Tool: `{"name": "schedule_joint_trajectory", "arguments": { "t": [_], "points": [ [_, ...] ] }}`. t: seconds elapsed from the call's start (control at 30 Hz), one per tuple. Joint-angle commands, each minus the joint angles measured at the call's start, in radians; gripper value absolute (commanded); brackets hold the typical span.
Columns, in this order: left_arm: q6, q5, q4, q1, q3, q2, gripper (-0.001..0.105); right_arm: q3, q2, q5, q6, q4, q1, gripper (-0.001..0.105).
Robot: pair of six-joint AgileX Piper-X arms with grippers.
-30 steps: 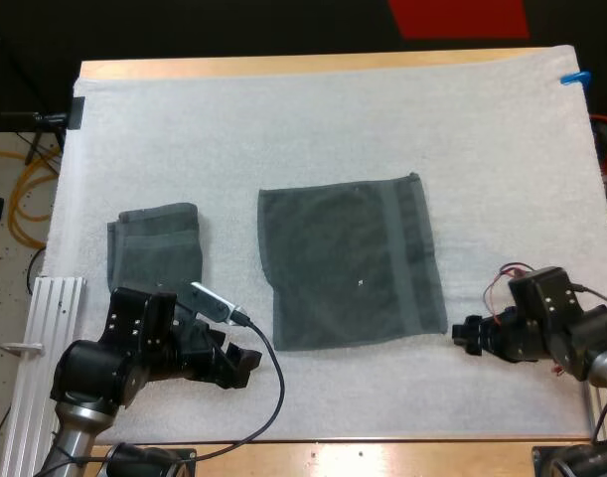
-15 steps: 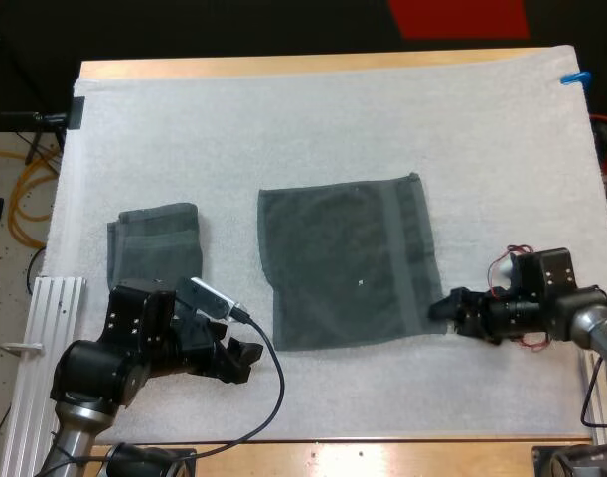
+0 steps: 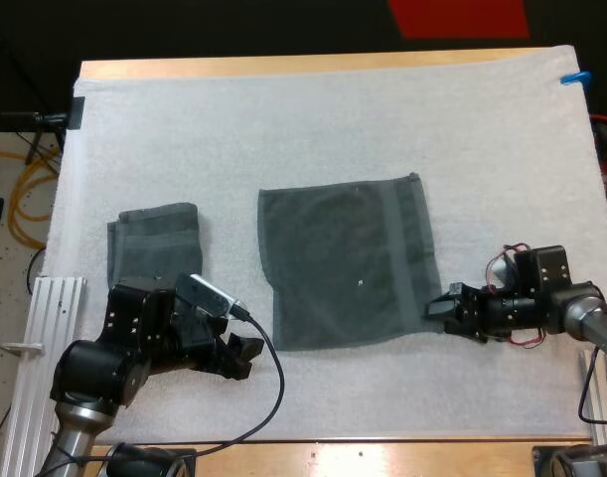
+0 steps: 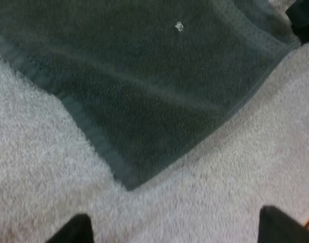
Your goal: Pick towel from pile fold and stack
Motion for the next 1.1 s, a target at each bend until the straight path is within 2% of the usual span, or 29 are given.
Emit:
{"name": "schedule_joint_trajectory", "arguments": {
  "t": [0.0,0.07,0.2,0.27,0.33,0.4,0.57,0.8,0.93,1.07],
  "points": [
    [-0.004,0.008,-0.012,-0.004,0.000,-0.005,0.064,0.011,0.018,0.034,-0.003,0.019,0.002,0.041],
    [-0.004,0.008,-0.012,-0.004,0.000,-0.005,0.064,0.011,0.018,0.042,-0.003,0.019,0.002,0.030],
    [-0.004,0.008,-0.026,-0.004,0.009,-0.005,0.064,0.011,0.018,0.046,-0.003,0.006,0.002,0.001],
    [-0.015,0.008,-0.052,-0.004,0.025,-0.003,0.064,0.011,0.018,0.046,-0.003,-0.003,0.002,0.000],
    [-0.059,0.008,-0.090,-0.004,0.044,0.002,0.064,0.011,0.018,0.046,-0.003,-0.005,0.002,0.000],
    [-0.142,0.009,-0.146,-0.004,0.074,0.020,0.064,0.011,0.018,0.046,-0.003,-0.005,0.002,0.000],
    [-0.231,0.026,-0.246,-0.004,0.125,0.089,0.064,0.011,0.018,0.046,-0.003,-0.005,0.002,0.000],
    [-0.242,0.074,-0.316,-0.004,0.128,0.289,0.064,0.011,0.018,0.038,-0.003,-0.005,0.002,0.000],
    [-0.246,0.077,-0.349,-0.004,0.128,0.401,0.064,0.011,0.018,0.031,-0.003,-0.005,0.002,0.000],
    [-0.266,0.154,-0.420,-0.004,0.128,0.526,0.064,0.011,0.018,0.031,-0.003,-0.005,0.002,0.000]
  ]
}}
